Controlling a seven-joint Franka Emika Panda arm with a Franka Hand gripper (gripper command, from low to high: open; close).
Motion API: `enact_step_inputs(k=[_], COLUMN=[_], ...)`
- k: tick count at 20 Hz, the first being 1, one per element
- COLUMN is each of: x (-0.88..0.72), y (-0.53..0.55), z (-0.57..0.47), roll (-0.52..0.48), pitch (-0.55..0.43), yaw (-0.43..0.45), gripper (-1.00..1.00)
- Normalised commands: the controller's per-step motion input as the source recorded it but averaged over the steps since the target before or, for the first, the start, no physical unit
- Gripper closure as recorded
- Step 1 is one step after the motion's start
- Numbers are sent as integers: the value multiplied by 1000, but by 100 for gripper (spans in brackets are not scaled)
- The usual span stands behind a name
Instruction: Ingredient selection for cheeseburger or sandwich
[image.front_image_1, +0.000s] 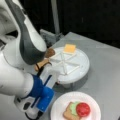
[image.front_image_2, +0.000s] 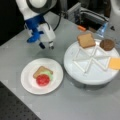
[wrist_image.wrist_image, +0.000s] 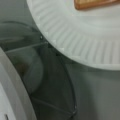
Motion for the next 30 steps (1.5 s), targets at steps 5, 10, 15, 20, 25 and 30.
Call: enact_step_inputs(k=[5,10,15,20,25,30], x=[-621,-530,-358,-208,-52,-4], y=[846,784,477,473,492,321], z=[102,26,-34,-59,-48,-66], roll=[-446,-483,-487,-417,-432,-327], pitch=[-69,-131,-103,-74,-104,-103], yaw=[47,92,31,24,67,70], gripper=[-100,-100,-100,-100,-100,-100])
